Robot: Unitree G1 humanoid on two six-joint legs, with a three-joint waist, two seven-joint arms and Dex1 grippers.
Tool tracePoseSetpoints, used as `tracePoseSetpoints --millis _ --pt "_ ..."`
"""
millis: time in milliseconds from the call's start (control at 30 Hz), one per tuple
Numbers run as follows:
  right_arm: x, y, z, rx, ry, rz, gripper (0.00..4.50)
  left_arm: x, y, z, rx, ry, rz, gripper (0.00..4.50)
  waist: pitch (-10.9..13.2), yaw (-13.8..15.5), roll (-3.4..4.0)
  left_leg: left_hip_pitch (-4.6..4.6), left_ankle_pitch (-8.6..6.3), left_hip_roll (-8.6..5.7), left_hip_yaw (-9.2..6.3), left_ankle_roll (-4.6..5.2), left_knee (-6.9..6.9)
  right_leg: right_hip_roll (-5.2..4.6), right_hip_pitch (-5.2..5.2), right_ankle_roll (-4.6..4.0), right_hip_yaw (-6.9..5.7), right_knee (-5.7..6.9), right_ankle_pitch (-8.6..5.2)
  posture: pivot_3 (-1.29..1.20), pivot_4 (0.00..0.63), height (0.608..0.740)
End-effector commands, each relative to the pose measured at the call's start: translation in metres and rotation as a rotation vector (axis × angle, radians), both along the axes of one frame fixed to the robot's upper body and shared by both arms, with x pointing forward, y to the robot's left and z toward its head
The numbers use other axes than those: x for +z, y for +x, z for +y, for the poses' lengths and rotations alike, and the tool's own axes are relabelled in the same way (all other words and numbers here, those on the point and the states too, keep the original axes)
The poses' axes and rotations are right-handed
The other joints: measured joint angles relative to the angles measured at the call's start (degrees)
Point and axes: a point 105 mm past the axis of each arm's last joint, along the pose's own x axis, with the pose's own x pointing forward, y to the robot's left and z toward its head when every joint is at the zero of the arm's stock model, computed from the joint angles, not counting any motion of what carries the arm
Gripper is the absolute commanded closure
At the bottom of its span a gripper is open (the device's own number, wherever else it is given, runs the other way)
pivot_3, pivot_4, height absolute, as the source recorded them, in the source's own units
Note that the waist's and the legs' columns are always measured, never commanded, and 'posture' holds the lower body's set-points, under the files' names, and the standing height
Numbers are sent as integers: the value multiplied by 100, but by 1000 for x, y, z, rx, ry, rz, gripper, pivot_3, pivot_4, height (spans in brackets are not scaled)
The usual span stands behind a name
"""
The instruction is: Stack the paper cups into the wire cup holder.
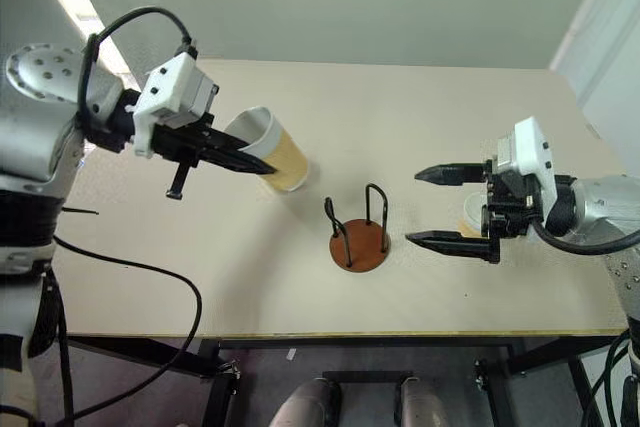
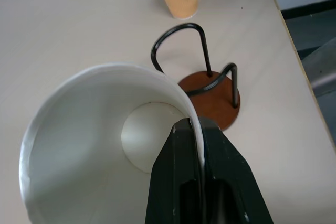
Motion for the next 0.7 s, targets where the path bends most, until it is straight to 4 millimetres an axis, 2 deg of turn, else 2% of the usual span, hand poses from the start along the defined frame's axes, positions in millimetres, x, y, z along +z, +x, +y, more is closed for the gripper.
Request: tracePoseSetpoints --millis 33,167,300,500,700 --pt "26 -8 3 -2 120 -43 0 10 1 -15 -99 15 -21 4443 0 2 0 -1 -2 0 0 3 6 0 3 7 0 -1 -2 0 150 740" --pt "30 -10 3 -27 160 -38 0 14 4 -30 -152 3 -20 4443 1 11 0 -21 -13 -1 -1 21 43 0 4 32 -1 0 -2 0 150 740" --pt "23 -11 1 -64 166 -26 0 16 4 -53 -234 1 -1 4443 0 28 0 -44 -31 -5 -1 43 76 -3 4 53 -1 -12 6 0 150 740" --pt "17 -11 -1 -99 167 -19 0 8 5 -79 -323 27 19 4443 0 62 1 -76 -39 -7 2 58 86 -5 4 121 -1 -70 57 0 150 740" --pt "16 -10 -2 -120 167 -27 0 -8 5 -84 -364 93 18 4443 1 64 1 -86 -44 -8 6 65 90 -6 3 145 0 -87 73 0 150 740"
